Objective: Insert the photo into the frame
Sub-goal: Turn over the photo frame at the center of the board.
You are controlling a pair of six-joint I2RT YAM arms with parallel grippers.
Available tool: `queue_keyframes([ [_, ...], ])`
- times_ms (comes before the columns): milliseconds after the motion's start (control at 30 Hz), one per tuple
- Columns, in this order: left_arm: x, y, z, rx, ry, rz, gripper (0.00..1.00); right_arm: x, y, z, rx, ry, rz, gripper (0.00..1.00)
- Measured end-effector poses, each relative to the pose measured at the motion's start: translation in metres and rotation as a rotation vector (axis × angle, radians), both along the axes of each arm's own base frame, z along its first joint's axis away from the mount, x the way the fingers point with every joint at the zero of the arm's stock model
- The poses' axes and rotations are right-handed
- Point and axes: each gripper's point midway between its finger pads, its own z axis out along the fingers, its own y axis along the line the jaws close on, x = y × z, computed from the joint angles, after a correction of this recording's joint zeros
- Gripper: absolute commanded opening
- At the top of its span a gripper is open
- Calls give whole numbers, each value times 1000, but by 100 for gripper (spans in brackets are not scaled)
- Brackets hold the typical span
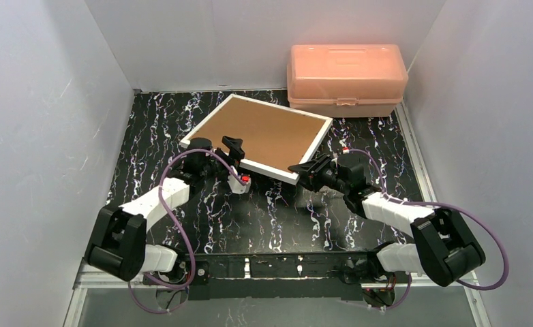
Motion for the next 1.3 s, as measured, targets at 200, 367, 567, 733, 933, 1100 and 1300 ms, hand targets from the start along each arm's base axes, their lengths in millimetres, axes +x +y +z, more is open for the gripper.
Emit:
queue_keyframes([
  [200, 8, 0, -10, 33, -4, 4, 61, -3, 2, 8, 16, -7, -5, 14],
  [367, 10, 2, -9, 49, -23, 3, 40, -3, 2, 13, 36, 6, -21, 16],
  [567, 10, 6, 2, 33, -34, 31, 12, -8, 6, 15, 61, 43, -12, 44],
  [733, -1, 15, 22, 26, -54, 44, 9, -19, 16, 20, -42, -3, 127, 73],
  [933, -13, 29, 54, 18, -76, 81, 10, -8, 18, 51, -370, -202, 367, 91],
  [1100, -30, 24, 57, -17, 17, 59, 10, -7, -3, 94, -647, -449, 558, 96],
  [1300, -48, 19, 64, 4, 88, 4, 11, -16, -1, 172, -876, -964, 691, 99],
])
